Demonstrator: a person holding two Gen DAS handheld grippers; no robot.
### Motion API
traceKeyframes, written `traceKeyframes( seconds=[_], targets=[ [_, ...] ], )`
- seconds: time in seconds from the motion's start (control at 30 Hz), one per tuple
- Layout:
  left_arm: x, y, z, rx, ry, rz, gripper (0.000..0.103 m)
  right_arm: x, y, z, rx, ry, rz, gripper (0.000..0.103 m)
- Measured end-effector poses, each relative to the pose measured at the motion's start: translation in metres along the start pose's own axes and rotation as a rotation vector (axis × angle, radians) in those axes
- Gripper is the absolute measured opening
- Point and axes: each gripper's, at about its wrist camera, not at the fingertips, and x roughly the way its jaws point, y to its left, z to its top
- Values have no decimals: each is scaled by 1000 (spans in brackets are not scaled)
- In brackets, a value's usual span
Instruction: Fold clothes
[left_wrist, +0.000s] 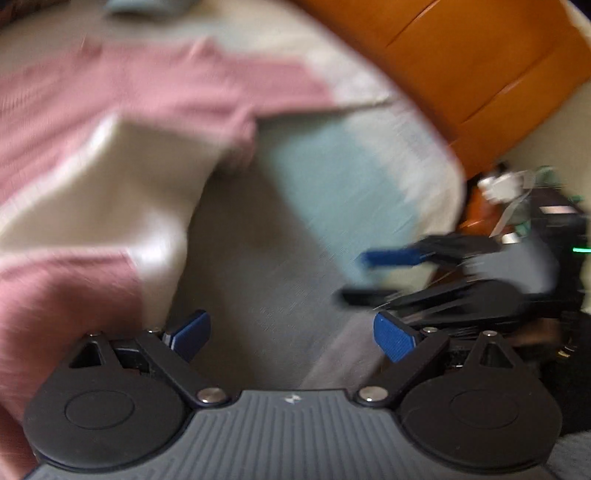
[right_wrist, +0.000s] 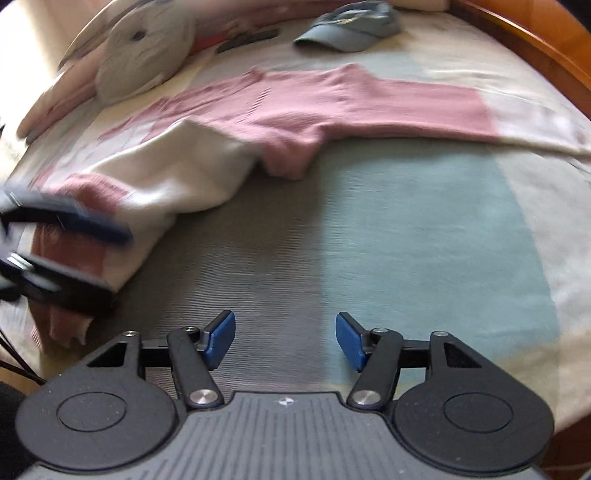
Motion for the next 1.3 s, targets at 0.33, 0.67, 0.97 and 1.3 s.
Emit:
traceKeyframes(
  seconds=[0.33, 0.67, 0.97, 1.3],
  targets=[
    [-39, 18, 12, 23, -168, 345, 93, -15, -32, -15, 101, -84, 42, 69],
    [-47, 76, 5, -3, -160, 446, 94, 7, -9, -3, 49, -60, 185, 70],
    [-75, 40, 16, 39, -144, 406, 93, 6, -2, -6, 61, -59, 194, 73],
    [-63, -6, 11, 90, -91, 309, 96, 10, -6, -6, 92, -65, 180, 74]
  ],
)
